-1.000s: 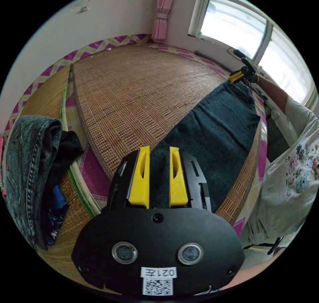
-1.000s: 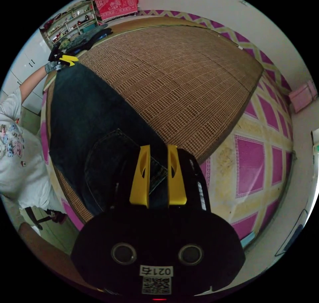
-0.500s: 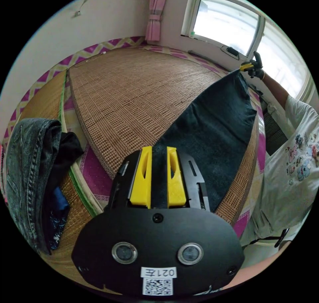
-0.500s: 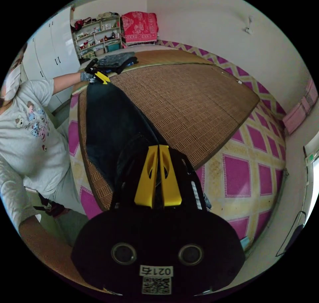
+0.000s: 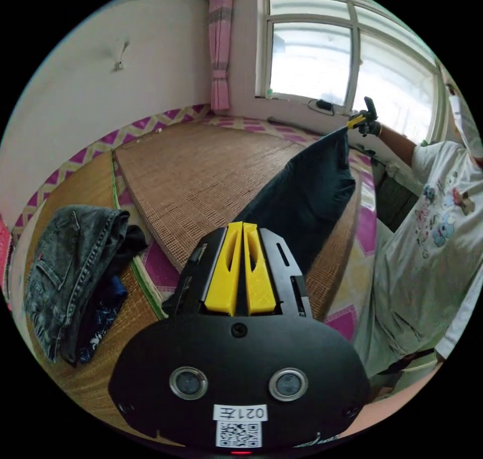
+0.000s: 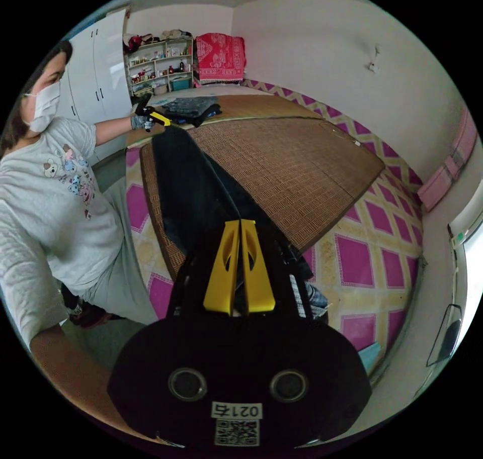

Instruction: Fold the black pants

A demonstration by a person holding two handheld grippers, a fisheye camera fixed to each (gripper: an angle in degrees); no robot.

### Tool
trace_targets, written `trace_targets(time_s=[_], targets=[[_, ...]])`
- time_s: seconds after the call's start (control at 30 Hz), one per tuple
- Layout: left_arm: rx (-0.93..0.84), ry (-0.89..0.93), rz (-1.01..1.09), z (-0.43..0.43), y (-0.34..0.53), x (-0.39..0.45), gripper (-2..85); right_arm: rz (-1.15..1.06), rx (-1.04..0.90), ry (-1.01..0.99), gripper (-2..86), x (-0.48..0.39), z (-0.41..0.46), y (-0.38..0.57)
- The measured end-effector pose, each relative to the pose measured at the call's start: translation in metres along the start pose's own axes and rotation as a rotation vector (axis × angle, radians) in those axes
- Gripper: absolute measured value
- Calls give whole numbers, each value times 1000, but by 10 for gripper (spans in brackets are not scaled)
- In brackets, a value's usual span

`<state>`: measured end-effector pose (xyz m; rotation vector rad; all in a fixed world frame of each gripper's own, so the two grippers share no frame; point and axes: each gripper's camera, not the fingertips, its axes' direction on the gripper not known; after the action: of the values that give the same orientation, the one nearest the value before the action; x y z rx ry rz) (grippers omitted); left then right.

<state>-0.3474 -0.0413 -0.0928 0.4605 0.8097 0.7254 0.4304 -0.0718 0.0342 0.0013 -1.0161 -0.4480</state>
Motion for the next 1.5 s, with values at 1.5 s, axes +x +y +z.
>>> trace_targets(time_s=[1.5], targets=[[37,-191,-758,-180,243,9,-8,841,242,261,74,-22,2,310]])
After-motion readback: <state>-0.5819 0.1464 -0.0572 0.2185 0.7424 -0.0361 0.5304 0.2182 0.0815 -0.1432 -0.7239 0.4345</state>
